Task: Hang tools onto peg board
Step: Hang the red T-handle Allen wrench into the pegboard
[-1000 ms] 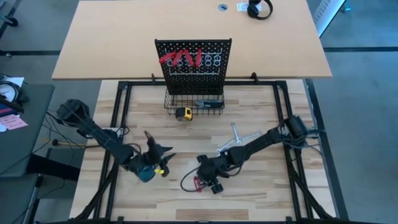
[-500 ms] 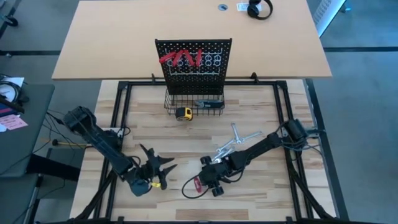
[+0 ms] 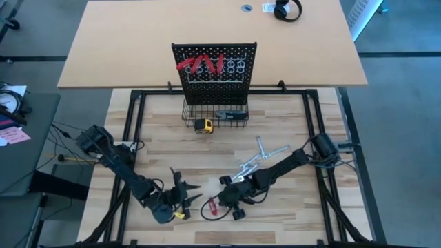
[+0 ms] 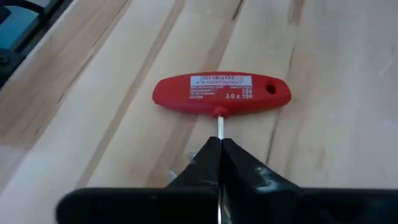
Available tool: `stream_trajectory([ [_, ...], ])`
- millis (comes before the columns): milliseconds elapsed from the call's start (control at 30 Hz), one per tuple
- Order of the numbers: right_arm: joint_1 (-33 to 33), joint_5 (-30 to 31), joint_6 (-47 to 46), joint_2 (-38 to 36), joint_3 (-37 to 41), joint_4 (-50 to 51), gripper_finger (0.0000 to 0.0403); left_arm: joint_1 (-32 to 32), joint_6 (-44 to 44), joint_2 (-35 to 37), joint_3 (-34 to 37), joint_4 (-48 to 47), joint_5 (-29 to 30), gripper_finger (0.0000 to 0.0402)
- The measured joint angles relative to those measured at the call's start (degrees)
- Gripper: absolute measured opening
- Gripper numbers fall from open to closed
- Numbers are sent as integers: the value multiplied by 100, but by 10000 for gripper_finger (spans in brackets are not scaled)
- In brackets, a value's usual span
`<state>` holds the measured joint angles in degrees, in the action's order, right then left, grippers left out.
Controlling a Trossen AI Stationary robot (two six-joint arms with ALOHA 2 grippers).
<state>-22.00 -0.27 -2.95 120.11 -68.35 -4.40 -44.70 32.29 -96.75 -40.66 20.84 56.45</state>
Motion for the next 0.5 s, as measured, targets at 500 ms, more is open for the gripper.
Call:
stream_trajectory([
  [500,542,-3138,384,-337,535,-1928,3,19,-1630,-334,-71,646,-2172,129],
])
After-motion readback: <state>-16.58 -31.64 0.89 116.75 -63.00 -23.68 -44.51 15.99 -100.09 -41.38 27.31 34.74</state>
